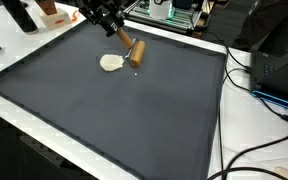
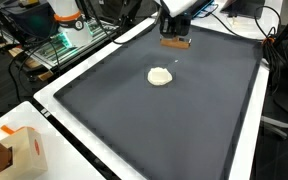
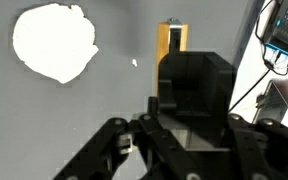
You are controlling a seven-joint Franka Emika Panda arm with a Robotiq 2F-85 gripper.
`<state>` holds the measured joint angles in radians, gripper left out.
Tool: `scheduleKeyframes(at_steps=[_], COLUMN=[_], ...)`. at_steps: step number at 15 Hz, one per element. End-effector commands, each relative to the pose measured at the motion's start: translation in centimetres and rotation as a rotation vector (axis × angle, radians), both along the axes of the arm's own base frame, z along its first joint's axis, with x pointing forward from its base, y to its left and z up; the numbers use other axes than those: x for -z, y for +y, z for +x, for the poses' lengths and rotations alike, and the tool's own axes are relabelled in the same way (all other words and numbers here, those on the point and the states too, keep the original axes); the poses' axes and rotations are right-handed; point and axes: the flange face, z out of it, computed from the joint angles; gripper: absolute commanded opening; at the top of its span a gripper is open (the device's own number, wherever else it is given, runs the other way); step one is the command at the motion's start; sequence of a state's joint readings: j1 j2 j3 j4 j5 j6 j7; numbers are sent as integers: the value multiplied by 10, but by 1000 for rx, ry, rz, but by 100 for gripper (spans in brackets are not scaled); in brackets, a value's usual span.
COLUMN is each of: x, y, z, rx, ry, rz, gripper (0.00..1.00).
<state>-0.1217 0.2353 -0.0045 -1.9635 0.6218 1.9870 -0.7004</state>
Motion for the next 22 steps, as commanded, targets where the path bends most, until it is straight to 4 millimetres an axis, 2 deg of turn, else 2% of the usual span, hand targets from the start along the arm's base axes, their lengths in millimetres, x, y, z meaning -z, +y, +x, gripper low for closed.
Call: scheduleKeyframes(at_steps=[1, 22], x=[6, 36], y=[-4, -25], z=[-3, -8], rx=[31, 190], ry=[24, 86], rz=[4, -86], gripper=[24, 24])
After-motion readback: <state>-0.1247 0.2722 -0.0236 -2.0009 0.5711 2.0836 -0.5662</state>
